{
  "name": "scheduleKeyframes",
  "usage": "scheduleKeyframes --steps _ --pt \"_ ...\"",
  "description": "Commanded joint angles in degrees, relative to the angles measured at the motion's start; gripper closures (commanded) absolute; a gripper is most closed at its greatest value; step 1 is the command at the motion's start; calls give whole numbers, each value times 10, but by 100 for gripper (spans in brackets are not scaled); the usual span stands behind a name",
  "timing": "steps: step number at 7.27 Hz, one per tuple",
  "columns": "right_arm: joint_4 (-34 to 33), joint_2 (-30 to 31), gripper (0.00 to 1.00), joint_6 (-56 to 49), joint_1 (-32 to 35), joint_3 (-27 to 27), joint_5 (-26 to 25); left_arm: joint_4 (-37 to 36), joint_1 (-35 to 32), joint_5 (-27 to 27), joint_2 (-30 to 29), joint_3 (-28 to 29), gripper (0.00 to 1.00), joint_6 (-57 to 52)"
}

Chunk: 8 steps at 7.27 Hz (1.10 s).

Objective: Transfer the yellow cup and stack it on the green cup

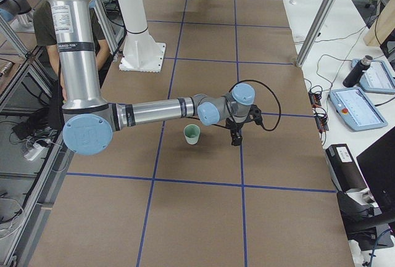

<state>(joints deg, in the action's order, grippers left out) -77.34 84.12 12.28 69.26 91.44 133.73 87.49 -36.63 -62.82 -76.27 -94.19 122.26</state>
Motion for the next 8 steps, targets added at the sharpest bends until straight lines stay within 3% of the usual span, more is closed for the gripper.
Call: scheduleKeyframes --steps 1,2,4,6,7,8 --pt "0 -4 0 -1 0 -4 -2 125 -50 77 -172 159 55 -172" --pt "0 -3 0 1 1 3 0 234 -54 103 -204 191 56 -227" --pt "0 -6 0 1 1 -3 -2 405 -74 104 -256 195 57 -346" --pt "0 -8 0 2 1 -2 -2 442 -64 102 -381 235 56 -398" --pt "0 -15 0 3 1 -4 -2 506 -56 101 -416 246 56 -439" --pt "0 -16 0 6 1 -4 -2 576 -44 83 -435 246 56 -553"
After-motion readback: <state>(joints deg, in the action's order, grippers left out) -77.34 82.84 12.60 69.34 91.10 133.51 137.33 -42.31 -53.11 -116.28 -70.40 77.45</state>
